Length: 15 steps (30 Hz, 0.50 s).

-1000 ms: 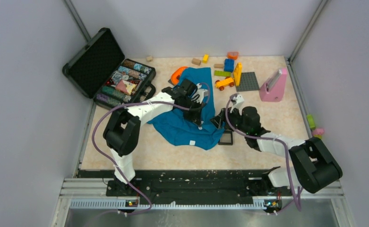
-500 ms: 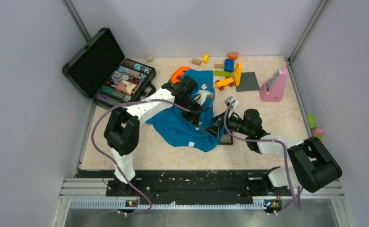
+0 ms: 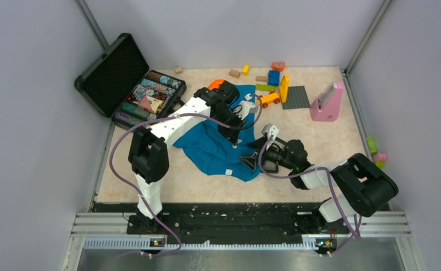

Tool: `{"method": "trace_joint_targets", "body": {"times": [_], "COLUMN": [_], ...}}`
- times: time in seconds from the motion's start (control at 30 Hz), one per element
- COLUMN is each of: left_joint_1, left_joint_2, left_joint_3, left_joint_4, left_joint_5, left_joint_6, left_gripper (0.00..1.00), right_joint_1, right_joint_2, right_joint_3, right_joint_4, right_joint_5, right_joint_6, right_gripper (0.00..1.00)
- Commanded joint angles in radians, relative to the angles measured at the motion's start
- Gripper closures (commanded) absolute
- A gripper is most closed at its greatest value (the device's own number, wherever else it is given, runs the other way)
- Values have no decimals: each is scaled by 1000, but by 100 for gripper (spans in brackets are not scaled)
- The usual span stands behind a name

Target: Remove the brooch from the garment

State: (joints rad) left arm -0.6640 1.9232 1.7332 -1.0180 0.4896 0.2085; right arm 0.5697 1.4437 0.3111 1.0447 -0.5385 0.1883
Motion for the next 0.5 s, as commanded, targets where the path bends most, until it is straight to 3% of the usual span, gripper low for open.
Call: {"method": "trace_joint_targets", "body": {"times": [0.0, 0.27, 0.47], "left_joint_1": [-17, -38, -65], "left_joint_2": [14, 25, 39], "left_joint_3": [74, 106, 130], "left_joint_4": [-89, -114, -171], "left_joint_5": [-39, -24, -70], "left_joint_6": [7, -31, -44], "left_gripper": [100, 100, 100], "right_joint_1": [47, 171, 179], "right_joint_2": [-13, -45, -63], "right_joint_3": [-53, -47, -38], "right_joint_4": [225, 145, 108], "right_joint_5": [144, 347, 392], "right_joint_6": [-123, -331, -350], "right_gripper": [23, 33, 51]}}
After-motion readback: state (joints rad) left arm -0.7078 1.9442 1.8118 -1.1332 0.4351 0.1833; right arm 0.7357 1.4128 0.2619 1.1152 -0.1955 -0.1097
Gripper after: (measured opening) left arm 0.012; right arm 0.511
